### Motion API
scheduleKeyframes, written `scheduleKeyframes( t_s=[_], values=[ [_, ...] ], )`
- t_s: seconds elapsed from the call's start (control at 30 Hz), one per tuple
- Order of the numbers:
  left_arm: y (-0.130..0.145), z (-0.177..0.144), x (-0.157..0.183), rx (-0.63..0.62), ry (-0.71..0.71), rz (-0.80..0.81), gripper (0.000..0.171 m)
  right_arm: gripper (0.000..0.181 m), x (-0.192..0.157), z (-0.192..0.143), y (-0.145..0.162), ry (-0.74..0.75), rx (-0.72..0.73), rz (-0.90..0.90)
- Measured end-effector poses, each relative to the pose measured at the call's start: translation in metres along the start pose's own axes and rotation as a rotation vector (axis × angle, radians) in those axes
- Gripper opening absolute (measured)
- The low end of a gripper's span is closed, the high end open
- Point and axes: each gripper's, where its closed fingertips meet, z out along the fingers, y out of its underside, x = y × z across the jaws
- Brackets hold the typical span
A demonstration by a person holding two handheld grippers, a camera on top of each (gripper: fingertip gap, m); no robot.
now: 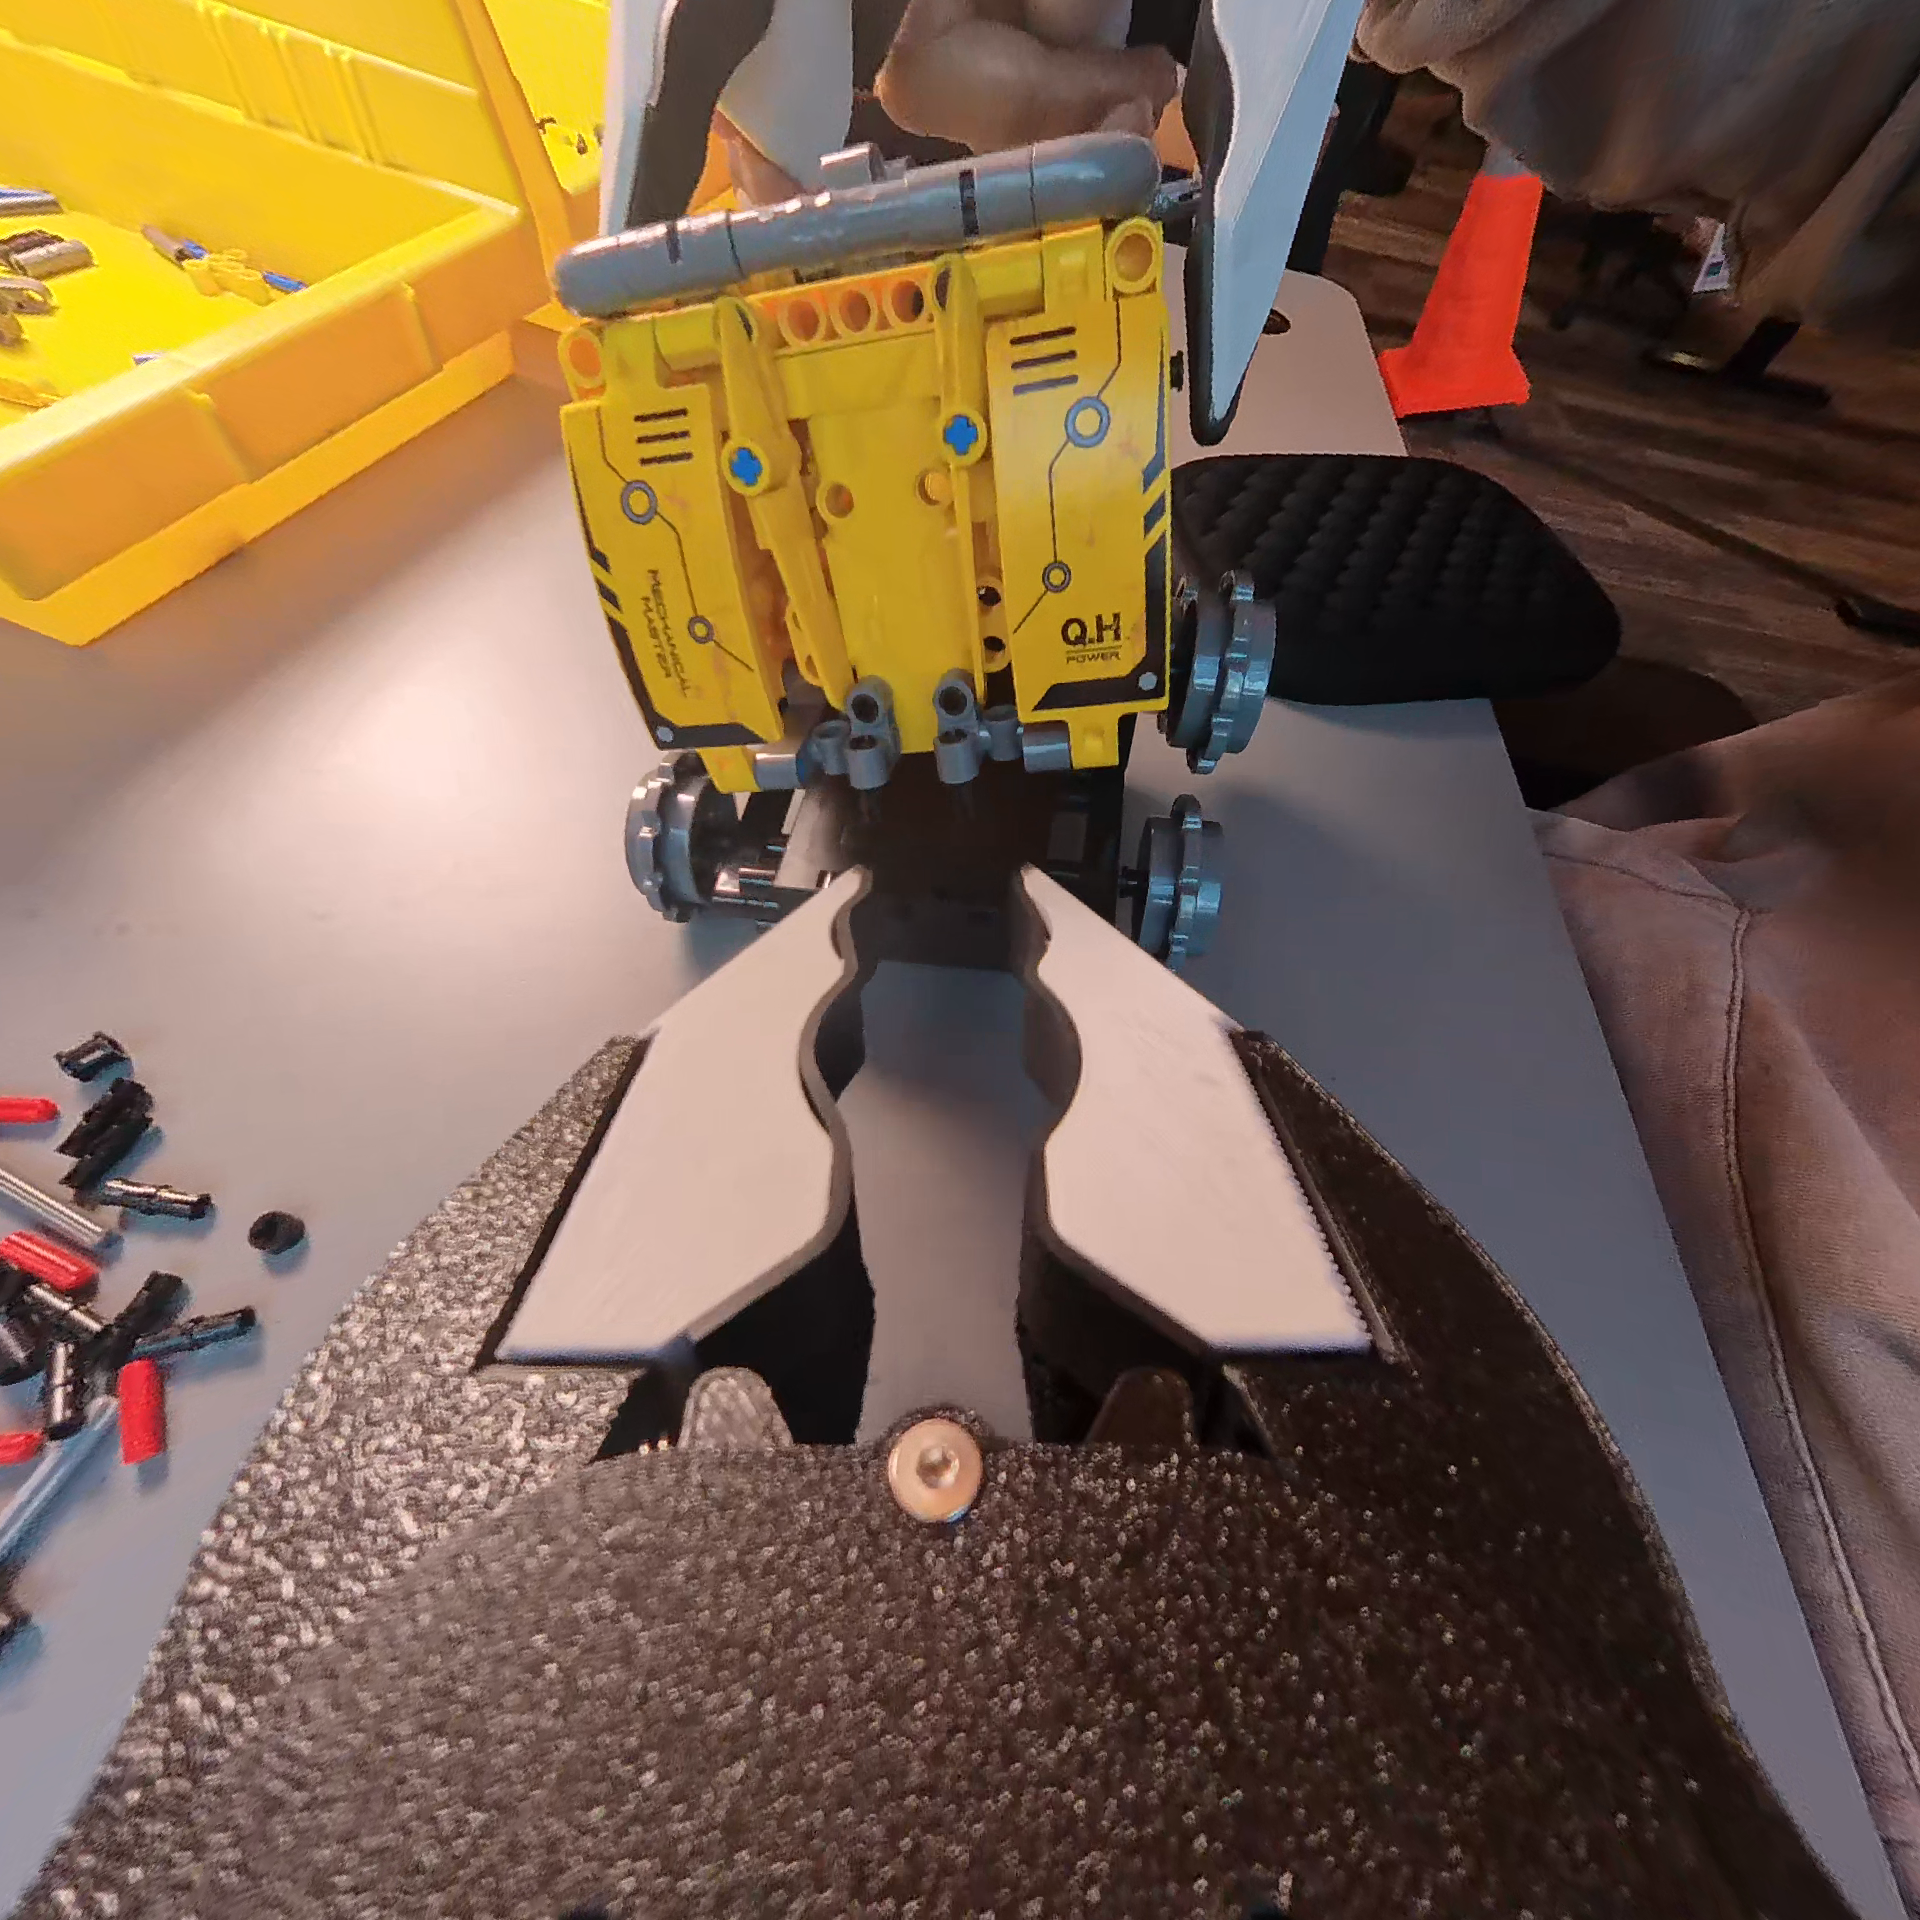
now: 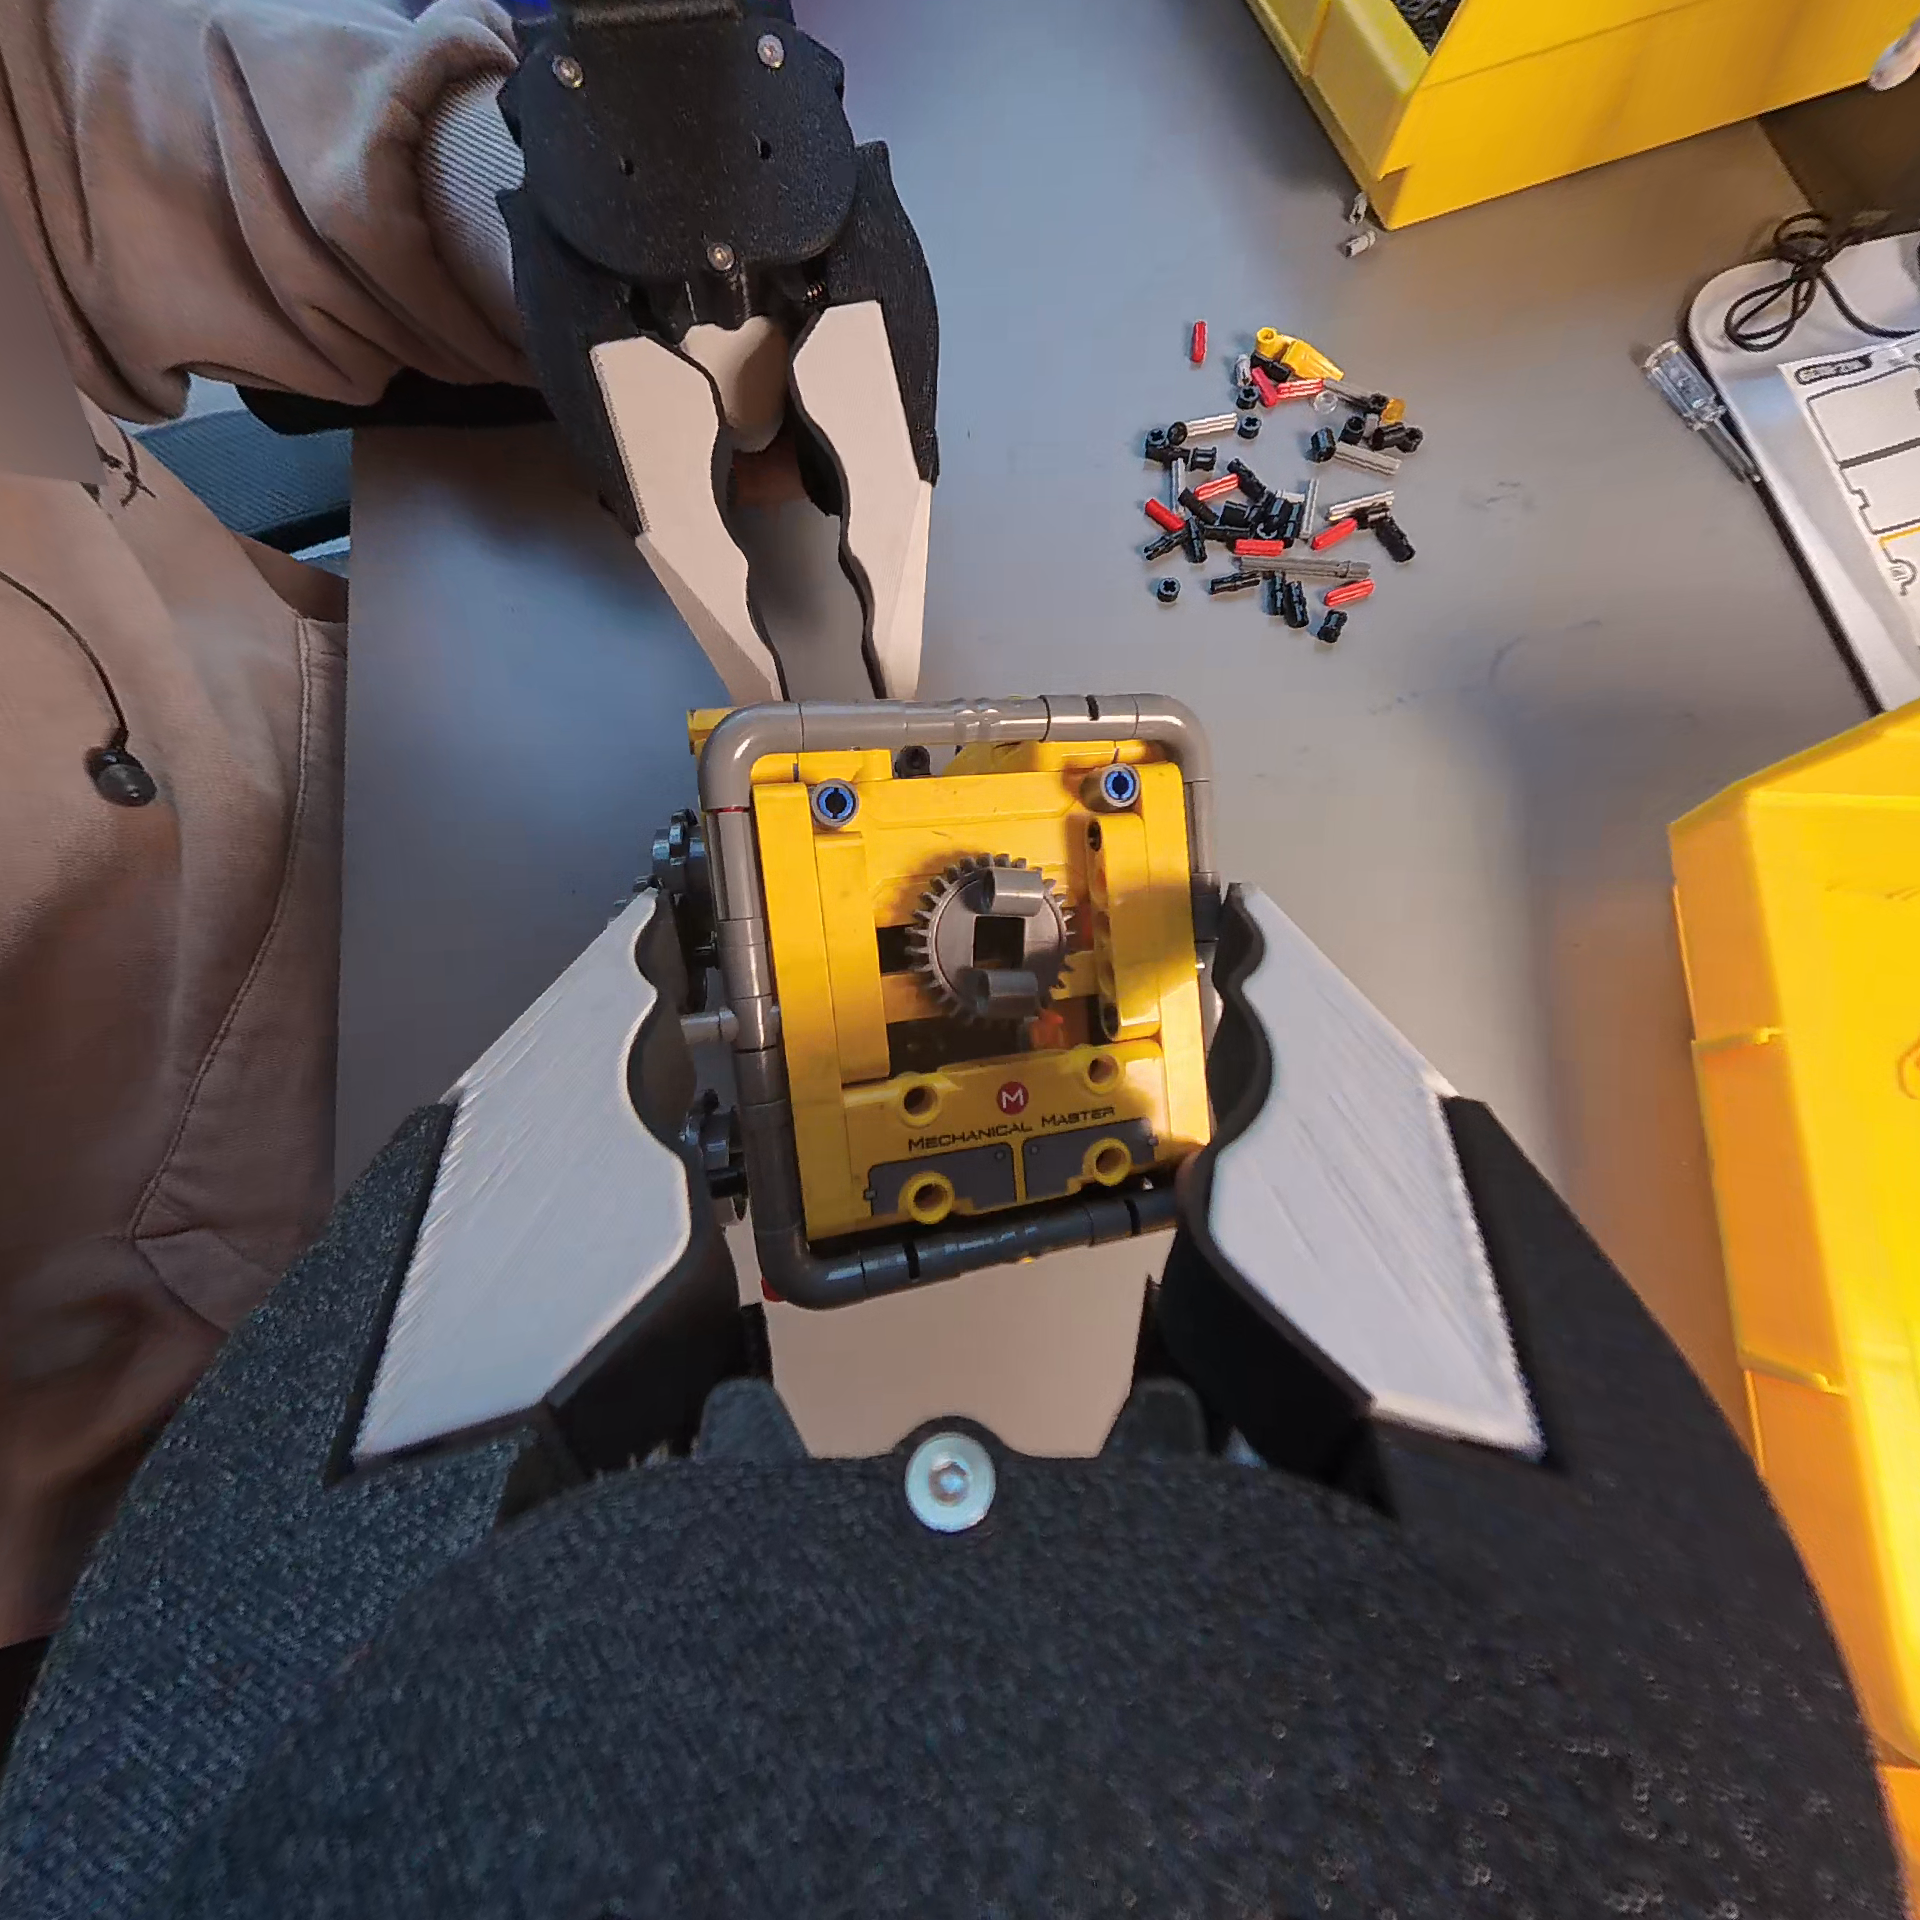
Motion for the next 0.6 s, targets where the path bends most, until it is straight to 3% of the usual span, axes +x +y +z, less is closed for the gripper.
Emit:
scheduleKeyframes(
  t_s=[0.37, 0.6],
  values=[
    [0.002, -0.004, -0.004, 0.002, -0.003, -0.012, 0.025, 0.099, 0.006, -0.006, -0.001, -0.021, 0.068, 0.045],
    [-0.005, -0.011, -0.013, 0.04, -0.044, -0.014, 0.037, 0.099, 0.008, 0.005, 0.003, 0.061, -0.061, -0.116]
  ],
)
